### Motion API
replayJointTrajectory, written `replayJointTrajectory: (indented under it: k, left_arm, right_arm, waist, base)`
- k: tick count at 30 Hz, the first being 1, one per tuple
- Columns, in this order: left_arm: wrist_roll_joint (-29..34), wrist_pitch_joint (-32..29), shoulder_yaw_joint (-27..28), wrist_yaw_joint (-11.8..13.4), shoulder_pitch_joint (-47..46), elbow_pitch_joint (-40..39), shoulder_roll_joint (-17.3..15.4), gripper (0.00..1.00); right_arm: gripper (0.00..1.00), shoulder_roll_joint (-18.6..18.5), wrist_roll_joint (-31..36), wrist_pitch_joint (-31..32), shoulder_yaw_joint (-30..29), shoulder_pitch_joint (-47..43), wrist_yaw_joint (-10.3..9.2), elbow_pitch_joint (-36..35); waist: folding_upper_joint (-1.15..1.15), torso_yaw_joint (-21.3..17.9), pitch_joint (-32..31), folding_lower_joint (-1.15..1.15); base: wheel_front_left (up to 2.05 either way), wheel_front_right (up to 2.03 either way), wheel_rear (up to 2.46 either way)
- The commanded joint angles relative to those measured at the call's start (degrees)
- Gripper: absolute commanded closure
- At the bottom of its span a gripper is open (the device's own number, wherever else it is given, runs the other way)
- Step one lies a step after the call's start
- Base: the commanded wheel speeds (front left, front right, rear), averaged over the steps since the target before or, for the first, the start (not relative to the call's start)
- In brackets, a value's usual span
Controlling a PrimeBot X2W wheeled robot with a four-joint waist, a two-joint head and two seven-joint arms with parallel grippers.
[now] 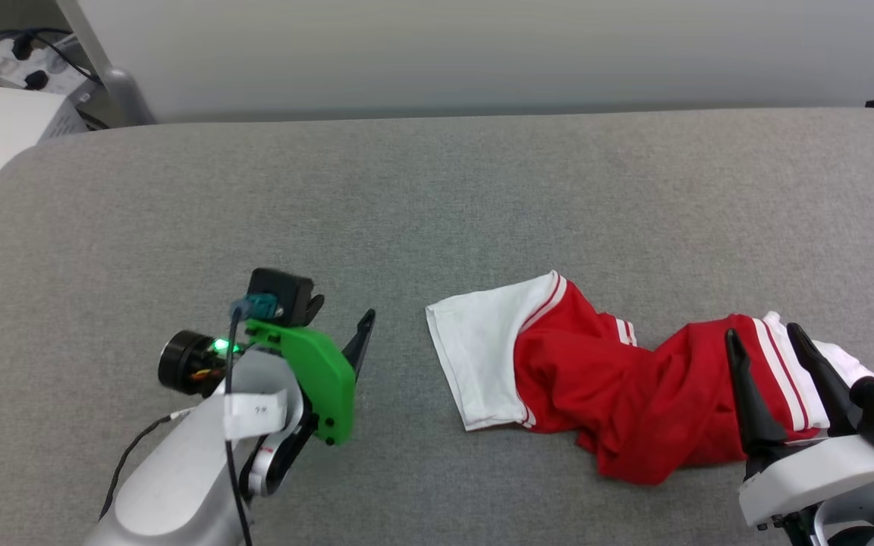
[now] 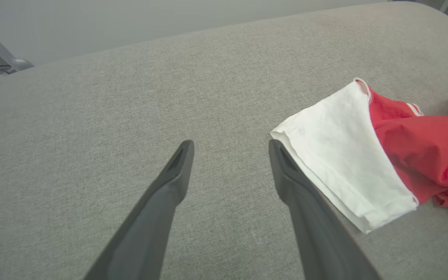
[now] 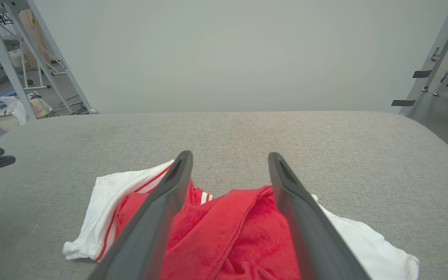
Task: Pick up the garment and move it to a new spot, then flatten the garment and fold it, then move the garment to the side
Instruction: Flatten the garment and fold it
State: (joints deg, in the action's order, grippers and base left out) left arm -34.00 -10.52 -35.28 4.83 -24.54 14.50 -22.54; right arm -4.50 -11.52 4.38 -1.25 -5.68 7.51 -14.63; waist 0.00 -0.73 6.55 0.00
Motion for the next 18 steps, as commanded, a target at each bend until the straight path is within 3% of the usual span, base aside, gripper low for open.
replayJointTrajectory:
  k: [1,9,18]
  left_arm:
    - [-0.81,-2.77,-0.96,-1.69,-2.89,1.23,0.89,0.00]
    - [-2.63,-14.83,-5.70,-7.99,-12.46,8.89,3.97,0.00]
    - [-4.36,-21.66,-10.23,-11.34,-17.17,19.19,6.42,0.00]
  right_arm:
    - [0.00,-0.13,-0.18,0.22,0.20,0.96,-0.02,-0.35]
    - [0.00,0.10,-0.85,-0.12,0.74,3.54,-0.02,0.23]
    - [0.00,0.64,-2.06,-0.31,1.39,4.73,-0.02,2.10]
  waist:
    - [0.00,-3.33,3.91,0.00]
    - [0.00,-6.42,7.63,0.00]
    - [0.00,-8.51,9.21,0.00]
  base:
    - [0.00,0.00,0.00]
    - [0.00,0.00,0.00]
    - [0.00,0.00,0.00]
